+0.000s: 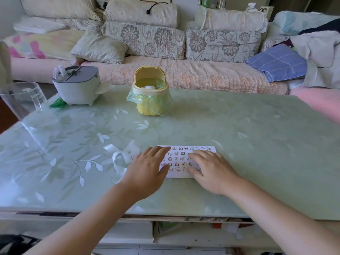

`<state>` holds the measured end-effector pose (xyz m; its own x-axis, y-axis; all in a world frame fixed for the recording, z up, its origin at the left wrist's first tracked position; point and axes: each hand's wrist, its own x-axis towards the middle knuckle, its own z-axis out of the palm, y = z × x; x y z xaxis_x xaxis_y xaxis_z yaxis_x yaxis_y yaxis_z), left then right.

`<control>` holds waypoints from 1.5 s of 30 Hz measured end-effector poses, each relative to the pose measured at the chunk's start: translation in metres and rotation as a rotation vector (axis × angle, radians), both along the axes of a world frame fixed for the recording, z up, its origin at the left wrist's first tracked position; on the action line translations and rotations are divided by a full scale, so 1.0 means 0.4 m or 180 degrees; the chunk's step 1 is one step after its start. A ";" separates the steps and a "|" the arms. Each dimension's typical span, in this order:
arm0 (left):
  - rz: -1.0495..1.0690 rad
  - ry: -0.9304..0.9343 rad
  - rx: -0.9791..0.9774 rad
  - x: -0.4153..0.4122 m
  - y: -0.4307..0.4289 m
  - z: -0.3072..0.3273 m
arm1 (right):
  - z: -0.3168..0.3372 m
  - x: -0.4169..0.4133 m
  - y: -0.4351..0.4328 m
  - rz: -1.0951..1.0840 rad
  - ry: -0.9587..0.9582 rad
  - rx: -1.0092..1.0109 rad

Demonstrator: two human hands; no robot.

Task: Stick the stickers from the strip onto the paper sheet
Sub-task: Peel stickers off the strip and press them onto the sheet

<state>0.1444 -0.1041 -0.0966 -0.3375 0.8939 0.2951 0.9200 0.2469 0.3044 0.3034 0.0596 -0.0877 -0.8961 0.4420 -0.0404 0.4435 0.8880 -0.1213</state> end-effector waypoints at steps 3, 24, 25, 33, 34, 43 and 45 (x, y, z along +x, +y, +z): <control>0.0361 0.0123 0.0625 -0.040 -0.015 0.021 | 0.023 -0.063 -0.031 0.0044 0.0338 -0.0059; 0.1232 -0.0891 -0.0170 -0.188 -0.108 0.034 | 0.037 -0.369 -0.181 -0.0892 0.0999 -0.2709; 0.1271 -0.1077 -0.0145 -0.192 -0.104 0.040 | 0.044 -0.372 -0.181 -0.0936 0.1085 -0.2864; 0.1144 -0.2635 0.0276 -0.194 -0.084 0.081 | 0.075 -0.360 -0.146 -0.0627 0.1566 -0.2930; 0.1134 -0.2756 0.0311 -0.192 -0.082 0.084 | 0.075 -0.357 -0.143 -0.0526 0.1595 -0.2857; 0.1218 -0.3579 0.0706 -0.188 -0.076 0.107 | 0.067 -0.350 -0.126 -0.0090 0.1959 -0.2577; 0.1342 -0.3453 0.0606 -0.191 -0.075 0.105 | 0.064 -0.352 -0.126 -0.0044 0.2023 -0.2431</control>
